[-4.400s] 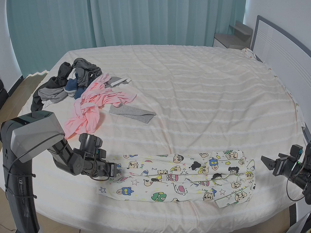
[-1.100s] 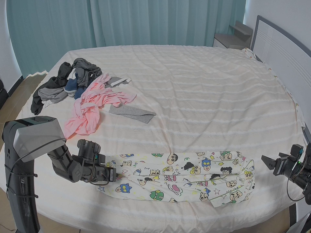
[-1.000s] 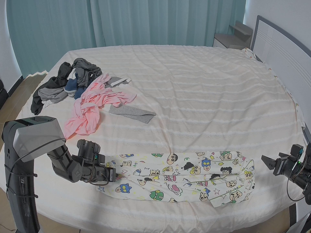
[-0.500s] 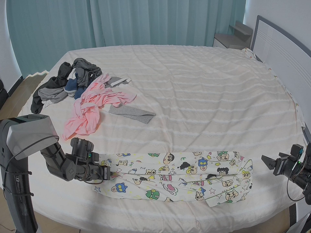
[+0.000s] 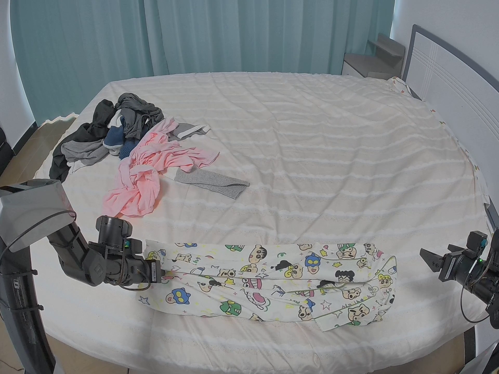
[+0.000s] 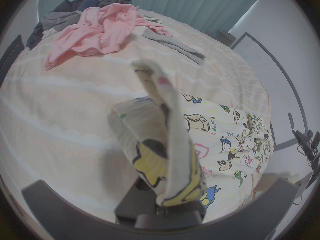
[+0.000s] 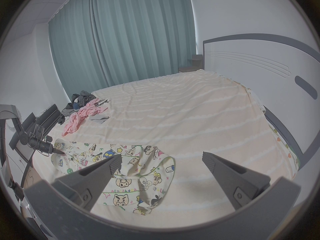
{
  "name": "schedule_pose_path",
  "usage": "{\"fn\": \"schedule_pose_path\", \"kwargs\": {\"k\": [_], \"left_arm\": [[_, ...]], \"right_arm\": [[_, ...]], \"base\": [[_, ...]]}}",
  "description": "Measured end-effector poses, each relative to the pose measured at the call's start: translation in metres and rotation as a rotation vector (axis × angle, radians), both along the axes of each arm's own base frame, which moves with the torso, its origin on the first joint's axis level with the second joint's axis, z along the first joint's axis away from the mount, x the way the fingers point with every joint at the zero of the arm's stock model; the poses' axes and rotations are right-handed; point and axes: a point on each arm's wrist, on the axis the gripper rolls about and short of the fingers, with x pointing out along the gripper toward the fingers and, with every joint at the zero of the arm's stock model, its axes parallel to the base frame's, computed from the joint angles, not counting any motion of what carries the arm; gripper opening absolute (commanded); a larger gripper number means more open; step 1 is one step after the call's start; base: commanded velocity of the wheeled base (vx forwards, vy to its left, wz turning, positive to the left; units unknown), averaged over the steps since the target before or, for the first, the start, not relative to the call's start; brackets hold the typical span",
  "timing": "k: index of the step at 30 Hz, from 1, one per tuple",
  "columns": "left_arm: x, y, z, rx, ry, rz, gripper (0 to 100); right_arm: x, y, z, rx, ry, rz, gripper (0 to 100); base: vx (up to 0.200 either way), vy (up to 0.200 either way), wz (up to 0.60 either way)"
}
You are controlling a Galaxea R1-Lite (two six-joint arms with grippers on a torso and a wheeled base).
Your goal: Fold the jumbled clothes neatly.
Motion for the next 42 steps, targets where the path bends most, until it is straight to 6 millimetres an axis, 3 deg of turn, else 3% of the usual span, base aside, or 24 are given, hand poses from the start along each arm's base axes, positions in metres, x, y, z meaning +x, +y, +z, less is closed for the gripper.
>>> {"fn": "schedule_pose_path", "kwargs": {"k": [19,34,42], "left_arm": [[-0.017,0.054,0.018,-0.057,-0.018,0.116,0],[-0.034,0.118,0.034,-0.119,-0.075,0.251,0],[-0.038,0.123,0.044,-0.124,-0.104,0.259,0]], "right_arm": [[0.000,0.000,0.000,0.000,-0.001,0.000,100],[0.000,0.000,0.000,0.000,-0.001,0.000,100],[0.000,0.000,0.000,0.000,-0.003,-0.001,100]], "base": [[0.000,0.000,0.00],[0.000,0.000,0.00],[0.000,0.000,0.00]]}}
